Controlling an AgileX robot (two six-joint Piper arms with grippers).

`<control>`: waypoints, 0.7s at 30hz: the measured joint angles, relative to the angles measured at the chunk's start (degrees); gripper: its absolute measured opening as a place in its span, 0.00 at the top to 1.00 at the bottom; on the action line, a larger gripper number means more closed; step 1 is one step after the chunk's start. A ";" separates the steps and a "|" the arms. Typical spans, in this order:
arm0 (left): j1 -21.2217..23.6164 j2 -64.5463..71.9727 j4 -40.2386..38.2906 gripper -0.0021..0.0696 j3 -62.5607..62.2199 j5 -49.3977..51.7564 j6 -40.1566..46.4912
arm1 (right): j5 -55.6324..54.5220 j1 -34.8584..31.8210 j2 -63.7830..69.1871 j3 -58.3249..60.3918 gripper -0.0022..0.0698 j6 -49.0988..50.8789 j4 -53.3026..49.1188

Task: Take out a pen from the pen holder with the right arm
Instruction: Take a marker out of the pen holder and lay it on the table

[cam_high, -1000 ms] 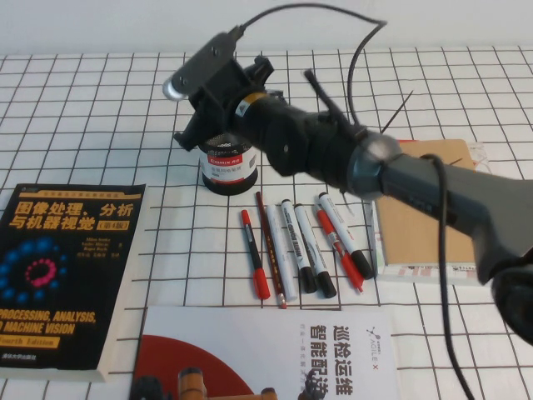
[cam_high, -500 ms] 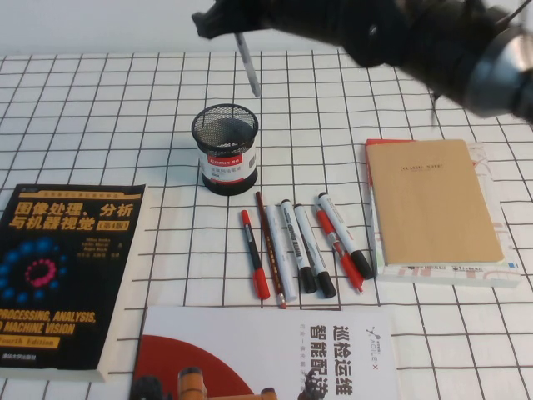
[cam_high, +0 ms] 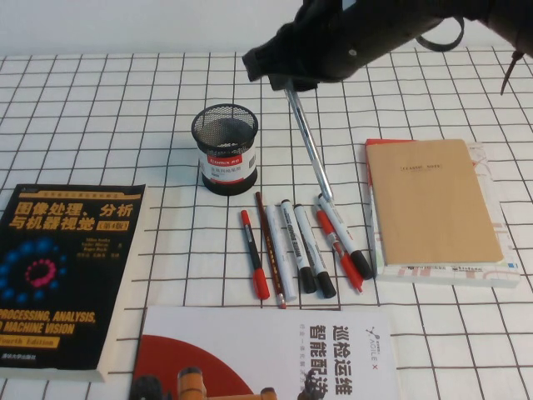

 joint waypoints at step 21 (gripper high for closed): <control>0.00 0.00 0.00 0.98 0.00 0.00 0.00 | -6.71 -4.38 4.30 18.39 0.87 3.13 5.07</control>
